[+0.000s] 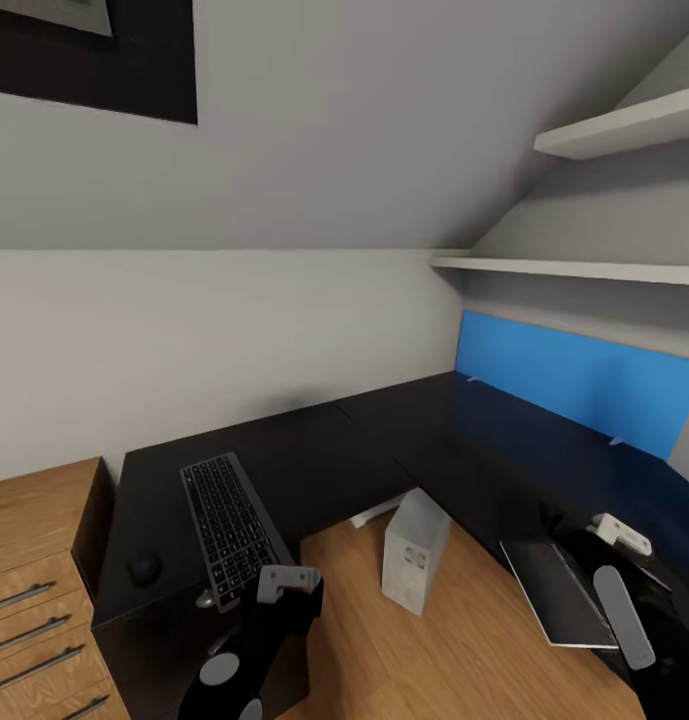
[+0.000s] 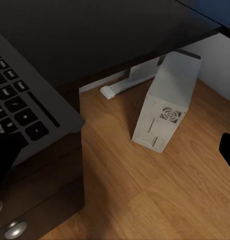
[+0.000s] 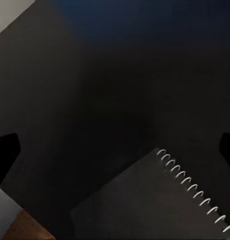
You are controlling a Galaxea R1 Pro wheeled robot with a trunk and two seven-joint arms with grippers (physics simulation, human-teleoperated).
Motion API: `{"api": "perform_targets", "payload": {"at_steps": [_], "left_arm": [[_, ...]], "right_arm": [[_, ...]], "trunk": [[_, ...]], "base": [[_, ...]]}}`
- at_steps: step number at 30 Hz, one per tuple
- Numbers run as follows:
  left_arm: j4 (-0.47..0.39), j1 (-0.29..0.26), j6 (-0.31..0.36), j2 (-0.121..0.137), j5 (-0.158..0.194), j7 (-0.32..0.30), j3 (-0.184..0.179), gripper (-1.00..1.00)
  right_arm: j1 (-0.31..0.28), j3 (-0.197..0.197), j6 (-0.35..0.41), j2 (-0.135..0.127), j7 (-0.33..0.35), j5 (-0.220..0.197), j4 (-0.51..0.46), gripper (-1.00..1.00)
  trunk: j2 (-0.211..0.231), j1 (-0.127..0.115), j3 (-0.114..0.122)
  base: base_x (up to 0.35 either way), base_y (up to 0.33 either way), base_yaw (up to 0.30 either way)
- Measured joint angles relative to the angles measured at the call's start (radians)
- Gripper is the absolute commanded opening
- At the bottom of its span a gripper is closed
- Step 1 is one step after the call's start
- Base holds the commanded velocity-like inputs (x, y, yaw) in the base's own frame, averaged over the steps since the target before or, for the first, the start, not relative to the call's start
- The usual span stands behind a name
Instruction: In the bedroom, organize the workspace by keeping the computer under the desk, ensuring the monitor is on the desk, placing the keyboard on the desk next to the monitor, placing the mouse on the desk next to the keyboard, moving the folder from the swivel chair onto the desk next to the mouse, stacking the notebook on top of the folder with the pen on top of the notebook, and positioning the swivel chair next to the desk.
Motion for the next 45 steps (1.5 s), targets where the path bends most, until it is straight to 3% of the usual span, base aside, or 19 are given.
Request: {"api": "perform_targets", "payload": {"at_steps": [3, 4, 11, 14, 15, 23, 24, 28, 29, 31, 32, 37, 45], "left_arm": [[0.000, 0.000, 0.000, 0.000, 0.000, 0.000, 0.000, 1.00], [0.001, 0.000, 0.000, 0.000, 0.000, 0.000, 0.000, 1.00], [0.001, 0.000, 0.000, 0.000, 0.000, 0.000, 0.000, 1.00], [0.001, 0.000, 0.000, 0.001, 0.000, 0.000, 0.001, 1.00], [0.001, 0.000, -0.001, 0.004, 0.000, 0.000, 0.002, 1.00], [0.000, 0.000, -0.004, 0.006, -0.001, 0.000, 0.003, 1.00], [-0.001, 0.000, -0.006, 0.006, -0.001, 0.000, 0.007, 1.00], [-0.002, 0.000, -0.006, 0.006, 0.000, 0.001, 0.017, 1.00], [-0.005, 0.000, -0.005, 0.005, -0.001, 0.001, 0.052, 1.00], [-0.006, 0.000, -0.006, 0.004, 0.001, 0.001, 0.075, 1.00], [-0.008, 0.000, -0.006, 0.002, 0.001, 0.002, 0.110, 1.00], [-0.009, 0.000, -0.006, 0.000, 0.004, 0.002, 0.121, 1.00], [-0.025, 0.000, -0.005, -0.003, 0.006, 0.001, 0.120, 1.00]], "right_arm": [[0.024, 0.000, 0.002, 0.039, -0.002, 0.020, -0.109, 1.00], [0.067, 0.002, 0.007, 0.090, -0.003, 0.072, -0.202, 1.00], [0.088, 0.002, 0.012, 0.153, -0.003, 0.134, -0.276, 1.00], [0.091, 0.002, 0.014, 0.168, -0.003, 0.140, -0.297, 1.00], [0.098, 0.002, 0.046, 0.218, -0.003, 0.139, -0.333, 1.00], [0.133, 0.002, 0.084, 0.276, -0.004, 0.137, -0.345, 1.00], [0.142, 0.002, 0.118, 0.290, -0.004, 0.083, -0.343, 1.00], [0.142, 0.002, 0.121, 0.290, -0.004, 0.068, -0.342, 1.00], [0.143, 0.002, 0.121, 0.291, -0.004, 0.063, -0.343, 1.00], [0.143, 0.002, 0.121, 0.291, -0.003, 0.059, -0.343, 1.00], [0.143, 0.002, 0.121, 0.290, -0.004, 0.026, -0.343, 1.00], [0.145, 0.000, 0.120, 0.287, -0.002, 0.002, -0.345, 1.00], [0.145, -0.001, 0.114, 0.290, 0.002, -0.002, -0.338, 1.00]], "trunk": [[0.021, -0.012, 0.009], [0.028, -0.015, 0.012], [0.056, -0.031, 0.025], [0.056, -0.031, 0.025], [0.056, -0.031, 0.025], [0.056, -0.030, 0.025], [0.056, -0.030, 0.025], [0.056, -0.030, 0.025], [0.056, -0.030, 0.025], [0.056, -0.030, 0.025], [0.056, -0.030, 0.025], [0.056, -0.031, 0.025], [0.043, -0.023, 0.019]], "base": [[0.000, 0.000, 0.000], [0.000, 0.000, 0.000], [0.000, 0.000, 0.000], [0.000, 0.000, 0.000], [0.000, 0.000, 0.000], [-0.115, 0.019, -0.030], [-0.325, 0.124, -0.245], [-0.327, 0.132, -0.175], [-0.328, 0.136, -0.055], [-0.326, 0.108, -0.027], [-0.315, 0.063, -0.007], [-0.189, -0.005, -0.003], [-0.029, -0.012, 0.000]]}}
